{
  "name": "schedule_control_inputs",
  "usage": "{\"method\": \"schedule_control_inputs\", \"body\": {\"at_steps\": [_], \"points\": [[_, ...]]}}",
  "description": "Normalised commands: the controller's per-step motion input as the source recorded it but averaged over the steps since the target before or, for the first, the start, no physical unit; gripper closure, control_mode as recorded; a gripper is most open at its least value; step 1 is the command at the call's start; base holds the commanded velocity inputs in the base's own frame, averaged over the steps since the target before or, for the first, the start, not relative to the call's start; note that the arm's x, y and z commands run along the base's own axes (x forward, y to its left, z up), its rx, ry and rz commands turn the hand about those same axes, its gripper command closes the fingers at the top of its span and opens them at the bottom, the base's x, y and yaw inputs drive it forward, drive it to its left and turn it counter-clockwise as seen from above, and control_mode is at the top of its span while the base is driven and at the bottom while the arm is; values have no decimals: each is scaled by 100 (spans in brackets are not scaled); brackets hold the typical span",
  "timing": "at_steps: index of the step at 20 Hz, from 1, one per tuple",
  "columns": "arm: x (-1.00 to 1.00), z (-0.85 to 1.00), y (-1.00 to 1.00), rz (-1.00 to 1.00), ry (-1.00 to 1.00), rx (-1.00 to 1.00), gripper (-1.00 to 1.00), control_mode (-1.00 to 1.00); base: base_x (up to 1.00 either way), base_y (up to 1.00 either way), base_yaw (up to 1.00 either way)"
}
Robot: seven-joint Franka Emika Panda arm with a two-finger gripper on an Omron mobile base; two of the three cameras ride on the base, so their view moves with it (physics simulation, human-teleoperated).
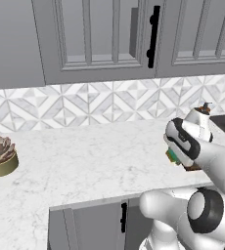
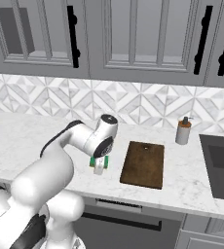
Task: Pick up the sponge from the counter and clean the cutting board by briefly scrubbing or pressing down on the cutting board. Once finished, release the sponge.
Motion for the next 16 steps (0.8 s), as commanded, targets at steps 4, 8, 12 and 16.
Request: {"method": "schedule_control_inputs", "body": {"at_steps": [4, 8, 12, 16], "points": [[45, 0, 64, 4, 0, 0, -100, -100, 0, 0, 0], [46, 0, 33, 3, 0, 0, -100, -100, 0, 0, 0], [38, 0, 3, 3, 3, 1, -100, -100, 0, 0, 0], [32, 5, 0, 10, 13, 4, -100, -100, 0, 0, 0]]}}
